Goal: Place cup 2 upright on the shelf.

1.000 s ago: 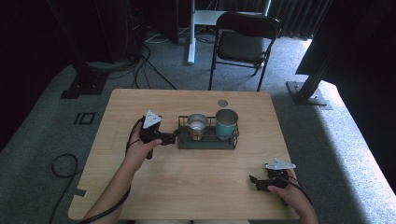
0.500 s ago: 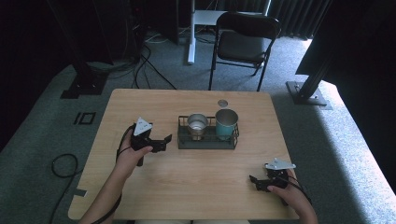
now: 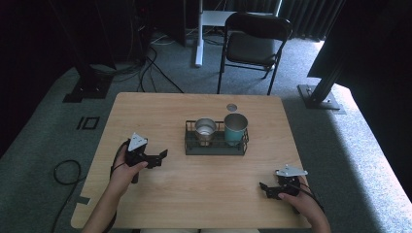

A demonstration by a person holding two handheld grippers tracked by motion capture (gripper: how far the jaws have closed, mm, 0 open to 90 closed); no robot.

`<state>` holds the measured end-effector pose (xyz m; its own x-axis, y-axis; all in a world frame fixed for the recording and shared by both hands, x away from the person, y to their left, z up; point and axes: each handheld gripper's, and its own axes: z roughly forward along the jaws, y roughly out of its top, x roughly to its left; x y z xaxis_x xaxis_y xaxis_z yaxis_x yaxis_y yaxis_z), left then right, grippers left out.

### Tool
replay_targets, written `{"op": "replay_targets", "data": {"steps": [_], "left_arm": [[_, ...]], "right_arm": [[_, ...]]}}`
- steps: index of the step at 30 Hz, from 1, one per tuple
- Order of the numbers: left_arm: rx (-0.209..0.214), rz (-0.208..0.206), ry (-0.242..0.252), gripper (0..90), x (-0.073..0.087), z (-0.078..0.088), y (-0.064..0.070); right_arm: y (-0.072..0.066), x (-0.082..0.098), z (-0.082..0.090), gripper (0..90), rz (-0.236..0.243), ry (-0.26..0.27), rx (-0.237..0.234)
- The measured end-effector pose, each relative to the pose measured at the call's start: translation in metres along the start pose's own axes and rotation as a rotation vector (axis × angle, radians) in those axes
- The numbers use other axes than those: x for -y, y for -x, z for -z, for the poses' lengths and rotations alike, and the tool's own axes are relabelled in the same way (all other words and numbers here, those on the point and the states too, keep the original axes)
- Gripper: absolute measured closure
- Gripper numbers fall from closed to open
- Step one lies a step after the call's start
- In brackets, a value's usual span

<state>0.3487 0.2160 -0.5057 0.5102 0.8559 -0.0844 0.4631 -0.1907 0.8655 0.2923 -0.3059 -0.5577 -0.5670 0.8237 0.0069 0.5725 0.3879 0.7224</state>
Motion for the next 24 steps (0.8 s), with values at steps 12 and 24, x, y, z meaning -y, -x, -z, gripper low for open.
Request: {"op": "replay_targets", "data": {"steps": [12,24], "left_arm": [[-0.053,0.049,-0.03,2.9,0.025,0.019,-0.013],[-0.103,0.077,-0.064,3.0,0.044,0.035,-0.018]], "right_arm": [[0.0,0.0,0.0,10.9,0.0,0.0,0.0],[0.0,0.0,0.0,10.9,-0.002,0.0,0.0]]}}
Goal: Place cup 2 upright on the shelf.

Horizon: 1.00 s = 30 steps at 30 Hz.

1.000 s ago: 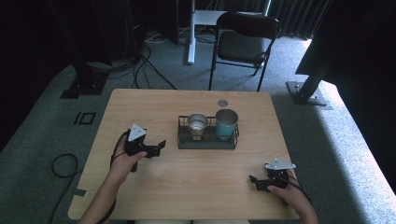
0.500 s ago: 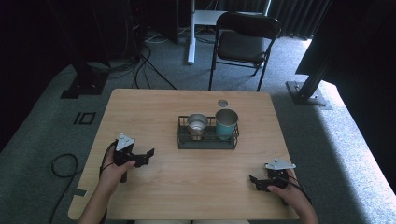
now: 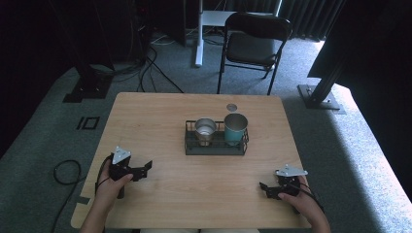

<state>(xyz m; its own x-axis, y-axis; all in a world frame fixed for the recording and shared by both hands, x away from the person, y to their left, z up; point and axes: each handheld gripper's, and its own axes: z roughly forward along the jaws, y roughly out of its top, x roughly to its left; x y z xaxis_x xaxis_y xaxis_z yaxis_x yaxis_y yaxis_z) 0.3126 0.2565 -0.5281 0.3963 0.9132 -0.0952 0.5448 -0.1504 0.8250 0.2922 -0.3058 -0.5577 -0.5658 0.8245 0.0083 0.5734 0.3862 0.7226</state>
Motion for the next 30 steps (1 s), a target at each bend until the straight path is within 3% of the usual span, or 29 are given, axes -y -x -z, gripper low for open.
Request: {"op": "replay_targets", "data": {"steps": [19,30], "left_arm": [[-0.073,0.04,-0.045,2.9,0.021,0.009,-0.011],[-0.177,0.072,-0.1,3.0,0.029,0.016,-0.02]], "right_arm": [[0.0,0.0,0.0,10.9,0.001,0.0,0.0],[0.0,0.0,0.0,10.9,0.001,0.001,0.0]]}}
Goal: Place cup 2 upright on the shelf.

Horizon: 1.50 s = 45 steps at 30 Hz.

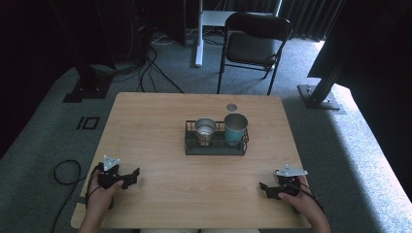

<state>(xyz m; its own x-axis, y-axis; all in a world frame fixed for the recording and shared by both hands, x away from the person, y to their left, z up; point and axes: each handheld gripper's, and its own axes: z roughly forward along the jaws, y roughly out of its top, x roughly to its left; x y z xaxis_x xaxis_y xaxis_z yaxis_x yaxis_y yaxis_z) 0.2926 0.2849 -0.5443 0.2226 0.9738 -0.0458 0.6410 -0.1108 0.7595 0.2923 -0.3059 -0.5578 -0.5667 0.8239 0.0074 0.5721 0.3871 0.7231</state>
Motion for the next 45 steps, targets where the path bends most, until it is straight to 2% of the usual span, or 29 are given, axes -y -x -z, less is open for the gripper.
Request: {"op": "replay_targets", "data": {"steps": [1,2,8,16,22,26,45], "left_arm": [[0.0,0.0,0.0,2.9,0.0,0.0,0.0],[-0.03,0.008,-0.009,2.9,0.001,0.001,-0.001],[-0.081,0.05,-0.034,3.0,0.003,0.003,-0.007],[-0.097,0.091,-0.088,3.0,0.009,0.0,-0.011],[-0.109,0.092,-0.103,2.9,0.01,-0.001,-0.009],[-0.142,0.063,-0.103,2.9,0.011,-0.003,-0.006],[-0.161,0.081,-0.102,2.5,0.011,-0.004,-0.004]], "right_arm": [[0.0,0.0,0.0,10.9,0.0,0.0,0.0],[0.0,0.0,0.0,10.9,0.0,0.0,0.0],[0.0,0.0,0.0,10.9,0.0,0.0,0.0],[0.0,0.0,0.0,10.9,0.0,0.0,0.0],[0.0,0.0,0.0,10.9,0.0,0.0,0.0],[0.0,0.0,0.0,10.9,0.0,0.0,0.0],[0.0,0.0,0.0,10.9,0.0,0.0,0.0]]}}
